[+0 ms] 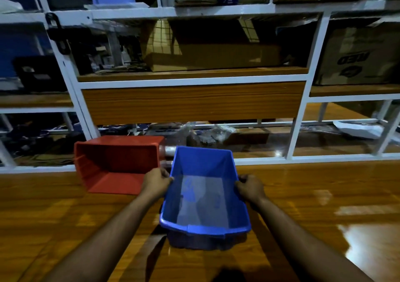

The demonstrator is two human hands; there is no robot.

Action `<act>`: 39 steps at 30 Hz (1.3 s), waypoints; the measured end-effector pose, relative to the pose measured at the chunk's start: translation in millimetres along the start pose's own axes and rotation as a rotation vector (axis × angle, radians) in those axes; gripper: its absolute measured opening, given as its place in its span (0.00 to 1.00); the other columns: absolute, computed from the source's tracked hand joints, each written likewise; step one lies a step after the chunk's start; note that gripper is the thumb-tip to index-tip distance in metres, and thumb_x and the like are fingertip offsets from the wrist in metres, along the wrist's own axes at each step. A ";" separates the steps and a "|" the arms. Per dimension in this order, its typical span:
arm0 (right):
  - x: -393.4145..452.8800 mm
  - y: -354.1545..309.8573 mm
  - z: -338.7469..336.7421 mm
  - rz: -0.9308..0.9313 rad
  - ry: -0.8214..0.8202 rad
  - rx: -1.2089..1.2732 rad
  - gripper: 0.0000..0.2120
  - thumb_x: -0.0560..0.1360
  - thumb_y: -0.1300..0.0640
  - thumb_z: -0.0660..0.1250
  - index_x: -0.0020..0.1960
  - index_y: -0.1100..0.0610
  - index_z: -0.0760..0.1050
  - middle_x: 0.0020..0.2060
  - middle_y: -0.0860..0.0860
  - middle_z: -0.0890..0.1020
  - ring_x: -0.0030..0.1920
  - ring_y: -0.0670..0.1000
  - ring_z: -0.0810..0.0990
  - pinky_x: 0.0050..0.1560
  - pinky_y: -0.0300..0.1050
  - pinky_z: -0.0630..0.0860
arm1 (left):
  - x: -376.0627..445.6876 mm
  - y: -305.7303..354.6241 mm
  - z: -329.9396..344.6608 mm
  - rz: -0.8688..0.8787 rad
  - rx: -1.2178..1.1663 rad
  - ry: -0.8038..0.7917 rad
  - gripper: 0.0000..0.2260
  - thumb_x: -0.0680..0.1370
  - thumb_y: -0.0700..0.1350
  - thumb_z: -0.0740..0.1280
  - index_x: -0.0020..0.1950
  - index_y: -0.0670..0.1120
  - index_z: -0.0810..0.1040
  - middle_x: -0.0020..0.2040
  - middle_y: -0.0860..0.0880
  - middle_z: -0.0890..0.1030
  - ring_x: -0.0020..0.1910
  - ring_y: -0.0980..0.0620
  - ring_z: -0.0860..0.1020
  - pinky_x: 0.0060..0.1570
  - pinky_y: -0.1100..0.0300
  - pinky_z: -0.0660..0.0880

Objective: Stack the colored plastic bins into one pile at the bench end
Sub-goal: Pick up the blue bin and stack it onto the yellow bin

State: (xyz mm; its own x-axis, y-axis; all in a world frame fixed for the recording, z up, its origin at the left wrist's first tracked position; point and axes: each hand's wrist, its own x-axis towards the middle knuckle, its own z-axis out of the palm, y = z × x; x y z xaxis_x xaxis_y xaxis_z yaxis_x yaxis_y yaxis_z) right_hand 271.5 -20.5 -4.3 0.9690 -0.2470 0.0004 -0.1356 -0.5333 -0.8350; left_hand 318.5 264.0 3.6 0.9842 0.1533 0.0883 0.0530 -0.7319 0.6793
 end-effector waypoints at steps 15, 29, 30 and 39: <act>0.5 12.3 27.6 -0.060 0.141 0.079 0.07 0.77 0.58 0.66 0.52 0.54 0.81 0.40 0.50 0.82 0.36 0.41 0.78 0.33 0.34 0.70 | -28.2 -35.0 31.1 -0.013 -0.345 0.140 0.06 0.79 0.45 0.66 0.42 0.49 0.77 0.38 0.50 0.82 0.38 0.50 0.80 0.36 0.55 0.73; -12.2 38.9 16.9 0.075 0.197 0.152 0.09 0.78 0.59 0.66 0.53 0.60 0.83 0.43 0.52 0.83 0.45 0.51 0.80 0.48 0.50 0.76 | -13.4 -34.8 48.0 0.012 -0.527 -0.049 0.05 0.78 0.43 0.67 0.44 0.45 0.80 0.41 0.42 0.83 0.40 0.42 0.80 0.44 0.48 0.76; -16.2 42.8 12.1 0.107 0.195 0.172 0.10 0.78 0.58 0.66 0.54 0.60 0.83 0.43 0.52 0.83 0.45 0.52 0.81 0.50 0.53 0.77 | -9.6 -29.6 50.9 0.008 -0.537 -0.090 0.05 0.78 0.43 0.67 0.45 0.43 0.81 0.43 0.41 0.84 0.42 0.43 0.80 0.45 0.49 0.76; -105.2 91.3 -72.8 0.233 0.313 0.552 0.12 0.79 0.59 0.65 0.59 0.63 0.79 0.50 0.59 0.85 0.45 0.54 0.84 0.46 0.49 0.81 | -60.2 58.3 99.8 0.032 -0.546 -0.400 0.07 0.78 0.46 0.66 0.51 0.44 0.81 0.51 0.44 0.83 0.49 0.44 0.80 0.48 0.52 0.75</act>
State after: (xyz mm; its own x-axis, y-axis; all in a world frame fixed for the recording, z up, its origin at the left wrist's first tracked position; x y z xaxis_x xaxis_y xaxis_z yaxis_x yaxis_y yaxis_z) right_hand 142.1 -102.2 -40.5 0.8106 -0.5723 -0.1240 -0.1277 0.0338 -0.9912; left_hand 279.3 145.9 -34.8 0.9762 -0.1970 -0.0904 0.0332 -0.2759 0.9606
